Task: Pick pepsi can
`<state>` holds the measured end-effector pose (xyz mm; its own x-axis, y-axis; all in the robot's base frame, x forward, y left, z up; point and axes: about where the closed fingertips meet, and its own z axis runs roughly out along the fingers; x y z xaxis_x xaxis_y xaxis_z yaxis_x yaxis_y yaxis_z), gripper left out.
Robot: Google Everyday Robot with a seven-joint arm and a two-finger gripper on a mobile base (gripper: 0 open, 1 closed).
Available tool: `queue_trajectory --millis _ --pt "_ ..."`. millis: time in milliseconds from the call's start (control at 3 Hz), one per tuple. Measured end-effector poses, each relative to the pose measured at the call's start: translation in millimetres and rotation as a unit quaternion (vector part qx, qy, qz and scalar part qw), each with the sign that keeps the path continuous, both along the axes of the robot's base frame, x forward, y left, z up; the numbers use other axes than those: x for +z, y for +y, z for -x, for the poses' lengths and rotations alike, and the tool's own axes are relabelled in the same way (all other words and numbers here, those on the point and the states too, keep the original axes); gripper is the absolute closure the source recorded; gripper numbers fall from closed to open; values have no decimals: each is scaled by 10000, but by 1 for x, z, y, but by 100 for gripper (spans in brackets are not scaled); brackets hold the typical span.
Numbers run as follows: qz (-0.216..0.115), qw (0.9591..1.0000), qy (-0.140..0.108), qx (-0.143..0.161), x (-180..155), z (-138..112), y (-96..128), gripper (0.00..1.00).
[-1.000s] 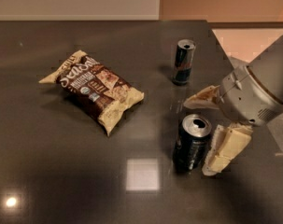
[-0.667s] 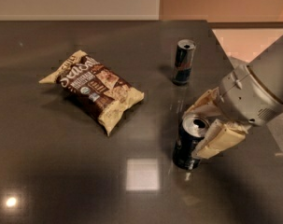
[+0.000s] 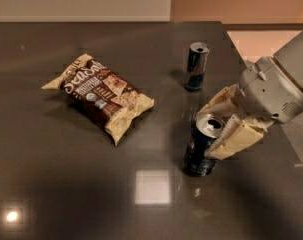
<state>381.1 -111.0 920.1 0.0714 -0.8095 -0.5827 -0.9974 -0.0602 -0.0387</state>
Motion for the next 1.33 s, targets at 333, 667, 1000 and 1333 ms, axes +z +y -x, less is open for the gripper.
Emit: queue_trajectory --millis 333,667,1000,1333 --pt "-100 9999 -35 -12 24 -6 -1 100" --pt "-117 9998 -138 42 48 -9 0 100" --pt "0 9993 -339 173 83 -16 0 100" --pt "-1 9993 -339 173 83 -16 0 100"
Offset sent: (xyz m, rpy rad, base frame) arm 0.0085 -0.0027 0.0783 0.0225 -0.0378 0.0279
